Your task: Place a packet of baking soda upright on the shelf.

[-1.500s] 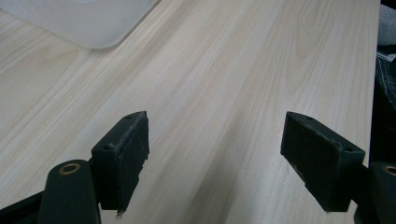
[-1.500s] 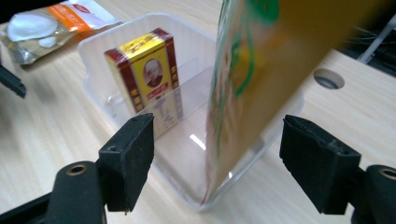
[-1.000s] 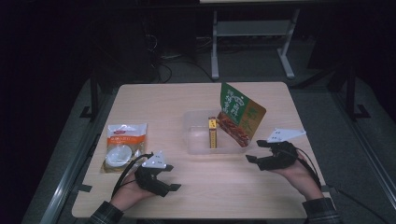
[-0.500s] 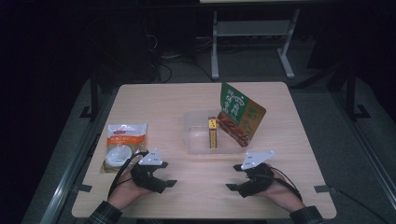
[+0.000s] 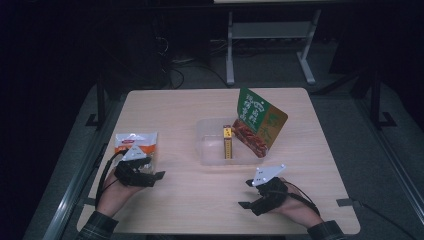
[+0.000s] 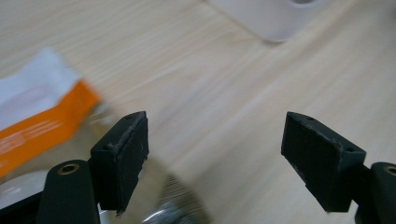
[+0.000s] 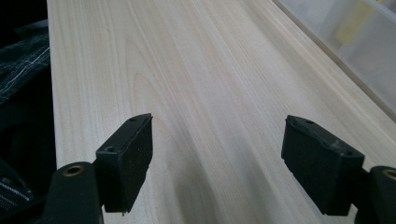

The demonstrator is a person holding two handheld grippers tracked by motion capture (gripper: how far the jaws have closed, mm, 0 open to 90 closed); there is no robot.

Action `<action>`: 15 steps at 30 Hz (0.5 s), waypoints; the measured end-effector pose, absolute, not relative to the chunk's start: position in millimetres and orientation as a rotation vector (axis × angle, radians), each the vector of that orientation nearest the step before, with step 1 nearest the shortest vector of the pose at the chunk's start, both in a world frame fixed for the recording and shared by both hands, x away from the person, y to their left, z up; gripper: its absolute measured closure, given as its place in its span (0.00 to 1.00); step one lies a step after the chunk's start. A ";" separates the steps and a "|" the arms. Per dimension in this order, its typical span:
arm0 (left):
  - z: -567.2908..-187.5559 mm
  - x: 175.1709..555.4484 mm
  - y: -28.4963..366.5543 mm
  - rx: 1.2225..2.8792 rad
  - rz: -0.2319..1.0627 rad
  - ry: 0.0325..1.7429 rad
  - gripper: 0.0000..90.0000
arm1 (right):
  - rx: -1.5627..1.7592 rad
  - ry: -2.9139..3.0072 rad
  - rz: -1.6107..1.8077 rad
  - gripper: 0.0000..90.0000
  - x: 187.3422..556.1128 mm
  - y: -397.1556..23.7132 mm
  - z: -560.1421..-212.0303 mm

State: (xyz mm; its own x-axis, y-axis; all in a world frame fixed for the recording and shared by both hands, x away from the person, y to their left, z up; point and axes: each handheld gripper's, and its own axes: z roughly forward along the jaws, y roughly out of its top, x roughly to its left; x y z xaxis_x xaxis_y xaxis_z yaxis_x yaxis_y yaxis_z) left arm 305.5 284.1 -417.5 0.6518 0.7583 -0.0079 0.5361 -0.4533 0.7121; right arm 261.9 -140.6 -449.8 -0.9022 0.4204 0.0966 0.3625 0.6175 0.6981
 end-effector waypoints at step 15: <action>-415.0 324.4 350.1 2.082 0.564 1.230 0.25 | 0.668 2.754 1.159 0.27 262.5 -140.0 -450.2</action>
State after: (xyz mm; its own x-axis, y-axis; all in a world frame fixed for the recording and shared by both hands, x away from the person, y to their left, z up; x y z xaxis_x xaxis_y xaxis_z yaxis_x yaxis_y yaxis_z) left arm 324.4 350.1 -415.0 0.4684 0.8827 0.0378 0.6048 -0.3515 0.7146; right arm 262.5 -140.0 -450.2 -0.9017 0.4221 0.0931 0.3618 0.6190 0.6971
